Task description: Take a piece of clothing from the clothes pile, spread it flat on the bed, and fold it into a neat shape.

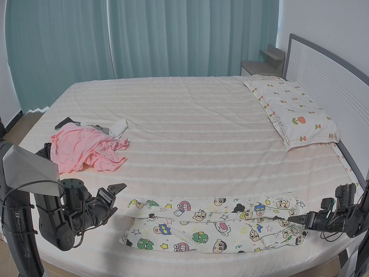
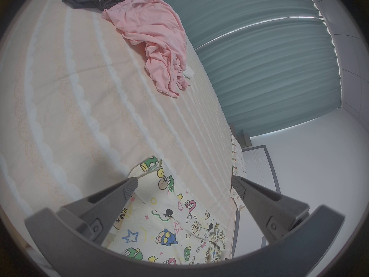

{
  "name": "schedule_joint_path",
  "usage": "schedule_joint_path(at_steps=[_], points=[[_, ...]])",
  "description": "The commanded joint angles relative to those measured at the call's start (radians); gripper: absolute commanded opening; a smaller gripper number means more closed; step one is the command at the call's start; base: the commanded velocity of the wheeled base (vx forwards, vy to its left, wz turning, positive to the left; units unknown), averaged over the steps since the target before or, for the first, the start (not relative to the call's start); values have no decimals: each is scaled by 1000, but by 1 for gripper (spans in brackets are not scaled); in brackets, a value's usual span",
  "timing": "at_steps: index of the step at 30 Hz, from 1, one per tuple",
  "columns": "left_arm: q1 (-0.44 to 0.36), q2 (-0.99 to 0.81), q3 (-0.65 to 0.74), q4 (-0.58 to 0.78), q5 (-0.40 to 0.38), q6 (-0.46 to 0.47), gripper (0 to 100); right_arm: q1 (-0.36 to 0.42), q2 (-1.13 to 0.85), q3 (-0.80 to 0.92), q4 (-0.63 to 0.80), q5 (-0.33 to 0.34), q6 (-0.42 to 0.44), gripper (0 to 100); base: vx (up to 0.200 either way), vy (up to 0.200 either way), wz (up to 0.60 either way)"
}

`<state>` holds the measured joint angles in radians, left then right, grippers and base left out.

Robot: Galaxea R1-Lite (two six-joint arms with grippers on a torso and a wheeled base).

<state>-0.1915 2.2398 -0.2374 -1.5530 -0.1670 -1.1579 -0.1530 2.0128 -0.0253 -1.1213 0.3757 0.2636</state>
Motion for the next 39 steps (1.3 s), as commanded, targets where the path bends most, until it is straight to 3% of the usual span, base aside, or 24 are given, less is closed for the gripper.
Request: schedule_joint_path(at_steps=[1,18,19,39], points=[[0,1,1,-18,0,1,100,-39,-2,25,28,-1,-7,100,0,0,0],[0,1,0,-18,0,1,100,-26,136,25,-48,-1,-98,100,0,0,0],[0,1,0,-18,0,1,100,-20,141,25,-52,-3,-98,0,0,0,0],[0,1,0,-18,0,1,100,15,121,25,-28,-69,-93,0,0,0,0]])
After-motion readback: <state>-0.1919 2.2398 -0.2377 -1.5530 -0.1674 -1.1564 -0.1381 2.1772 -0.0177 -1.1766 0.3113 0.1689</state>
